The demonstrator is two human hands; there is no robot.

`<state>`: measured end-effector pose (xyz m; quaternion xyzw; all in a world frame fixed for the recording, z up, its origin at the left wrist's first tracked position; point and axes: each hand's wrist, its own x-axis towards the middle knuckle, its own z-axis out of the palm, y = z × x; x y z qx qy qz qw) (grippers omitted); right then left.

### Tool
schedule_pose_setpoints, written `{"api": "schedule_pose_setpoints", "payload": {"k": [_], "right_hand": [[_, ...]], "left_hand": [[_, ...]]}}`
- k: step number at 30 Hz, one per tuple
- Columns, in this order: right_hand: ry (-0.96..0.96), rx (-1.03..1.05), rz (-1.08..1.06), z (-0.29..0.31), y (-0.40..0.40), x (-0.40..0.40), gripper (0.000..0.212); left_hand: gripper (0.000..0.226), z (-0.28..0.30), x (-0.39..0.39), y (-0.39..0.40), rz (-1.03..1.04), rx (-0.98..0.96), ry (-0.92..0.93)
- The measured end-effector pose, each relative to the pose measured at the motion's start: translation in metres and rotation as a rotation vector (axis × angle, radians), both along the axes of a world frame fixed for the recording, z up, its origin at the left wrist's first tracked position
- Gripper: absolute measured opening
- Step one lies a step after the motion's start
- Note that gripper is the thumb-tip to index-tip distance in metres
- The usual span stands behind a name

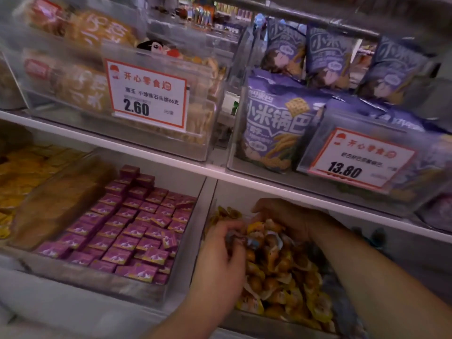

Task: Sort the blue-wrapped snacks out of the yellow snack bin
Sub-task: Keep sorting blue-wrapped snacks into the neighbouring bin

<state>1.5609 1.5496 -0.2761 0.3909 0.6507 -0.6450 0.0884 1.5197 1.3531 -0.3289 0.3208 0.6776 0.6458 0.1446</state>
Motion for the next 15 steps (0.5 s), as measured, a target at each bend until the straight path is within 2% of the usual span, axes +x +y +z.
{"api": "schedule_pose_setpoints", "payload": {"k": [3,5,8,12,15], "right_hand": [[0.102,-0.003,-0.058,0.006,-0.025,0.025,0.03],[0.118,0.092,-0.026,0.006,-0.037,0.047,0.036],[0.11,0.464,0.175,0.006,-0.054,0.075,0.046],[0.257,0.641,0.234,-0.005,-0.068,0.102,0.061],[0.222,1.013,0.327,-0.018,-0.071,0.12,0.067]], "left_hand": [[0.029,0.0,-0.002,0.002,0.016,-0.013,-0.058],[0.026,0.003,0.0,0.0,0.015,-0.052,-0.017],[0.028,0.005,0.001,0.0,0.019,-0.161,0.194],[0.008,0.009,-0.004,0.005,-0.068,-0.346,0.436],[0.014,0.009,-0.006,0.008,-0.117,-0.44,0.554]]}}
